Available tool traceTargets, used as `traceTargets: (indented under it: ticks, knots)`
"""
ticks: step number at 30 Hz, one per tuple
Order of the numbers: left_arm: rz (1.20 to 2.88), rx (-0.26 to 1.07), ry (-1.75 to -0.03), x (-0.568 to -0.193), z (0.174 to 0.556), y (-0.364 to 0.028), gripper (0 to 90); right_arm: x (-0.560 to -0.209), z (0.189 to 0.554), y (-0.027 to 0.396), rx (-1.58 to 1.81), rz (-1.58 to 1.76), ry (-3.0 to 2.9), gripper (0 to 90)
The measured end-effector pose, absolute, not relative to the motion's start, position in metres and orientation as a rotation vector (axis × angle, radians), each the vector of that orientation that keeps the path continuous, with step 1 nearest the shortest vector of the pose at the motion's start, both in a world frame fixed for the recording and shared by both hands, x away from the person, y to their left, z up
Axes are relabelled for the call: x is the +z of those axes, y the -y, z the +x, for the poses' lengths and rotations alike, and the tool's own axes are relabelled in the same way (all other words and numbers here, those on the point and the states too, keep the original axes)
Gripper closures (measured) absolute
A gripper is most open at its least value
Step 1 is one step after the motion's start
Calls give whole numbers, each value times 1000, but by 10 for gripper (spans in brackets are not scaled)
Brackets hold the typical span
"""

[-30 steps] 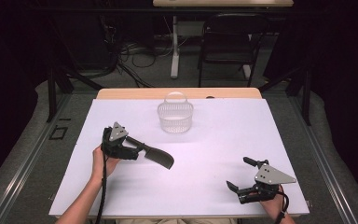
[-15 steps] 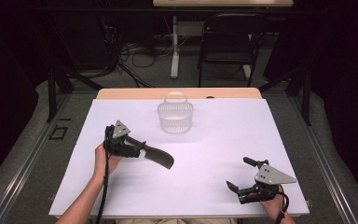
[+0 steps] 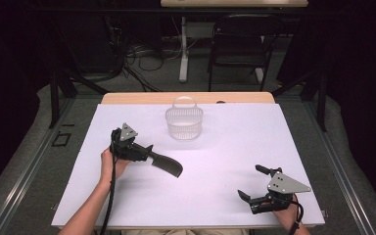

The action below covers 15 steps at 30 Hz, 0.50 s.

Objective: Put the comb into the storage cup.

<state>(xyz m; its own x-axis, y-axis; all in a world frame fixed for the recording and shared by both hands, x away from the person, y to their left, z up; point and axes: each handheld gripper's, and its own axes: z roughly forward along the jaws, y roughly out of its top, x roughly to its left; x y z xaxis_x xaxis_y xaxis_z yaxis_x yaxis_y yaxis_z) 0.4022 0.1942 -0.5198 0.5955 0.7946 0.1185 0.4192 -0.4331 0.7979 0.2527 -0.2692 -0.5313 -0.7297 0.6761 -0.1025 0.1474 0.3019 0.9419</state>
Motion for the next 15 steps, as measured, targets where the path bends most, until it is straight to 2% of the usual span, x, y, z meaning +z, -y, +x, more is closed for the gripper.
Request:
traceTargets:
  ticks: [7, 8, 11, 15]
  knots:
    - [2072, 659, -998, -523, 409, -195, 169, -531, 252, 269, 1427, 731, -2088, 0]
    - [2076, 673, -1012, -523, 410, -196, 243, -531, 252, 269, 1428, 730, -2086, 0]
    - [2086, 676, -1041, -526, 413, -197, 284, -531, 251, 270, 1437, 731, -2080, 0]
    - [2091, 680, -1053, -527, 414, -199, 431, -531, 252, 269, 1429, 729, -2087, 0]
